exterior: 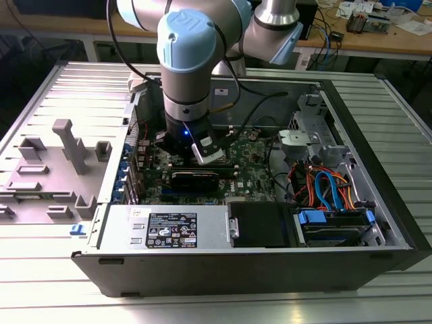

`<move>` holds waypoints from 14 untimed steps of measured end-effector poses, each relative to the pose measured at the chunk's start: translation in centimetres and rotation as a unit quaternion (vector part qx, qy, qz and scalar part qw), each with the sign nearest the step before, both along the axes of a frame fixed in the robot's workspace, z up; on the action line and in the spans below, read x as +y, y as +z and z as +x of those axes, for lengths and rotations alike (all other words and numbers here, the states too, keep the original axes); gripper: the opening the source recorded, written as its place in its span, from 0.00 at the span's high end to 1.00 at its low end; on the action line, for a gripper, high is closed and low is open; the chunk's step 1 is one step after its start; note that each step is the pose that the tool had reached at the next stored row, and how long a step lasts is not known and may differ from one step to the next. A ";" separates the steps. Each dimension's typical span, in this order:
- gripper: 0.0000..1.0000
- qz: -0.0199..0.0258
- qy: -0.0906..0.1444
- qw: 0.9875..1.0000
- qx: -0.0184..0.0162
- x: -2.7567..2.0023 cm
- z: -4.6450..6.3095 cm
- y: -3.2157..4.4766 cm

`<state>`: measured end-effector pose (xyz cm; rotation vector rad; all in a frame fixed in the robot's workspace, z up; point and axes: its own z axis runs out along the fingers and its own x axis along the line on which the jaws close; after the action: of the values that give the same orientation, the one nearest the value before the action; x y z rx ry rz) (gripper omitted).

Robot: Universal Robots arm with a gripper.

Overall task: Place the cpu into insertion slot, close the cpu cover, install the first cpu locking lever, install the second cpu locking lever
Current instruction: 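Install the second cpu locking lever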

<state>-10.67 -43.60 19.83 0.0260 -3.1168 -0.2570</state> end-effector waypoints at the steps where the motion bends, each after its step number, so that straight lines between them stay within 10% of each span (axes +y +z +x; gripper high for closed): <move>1: 0.89 -0.002 0.000 1.000 0.000 0.01 0.0 0.00; 14: 0.89 -0.008 0.000 1.000 0.000 0.10 0.0 1.03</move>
<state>-10.68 -43.49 20.86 0.0258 -3.1185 -0.2311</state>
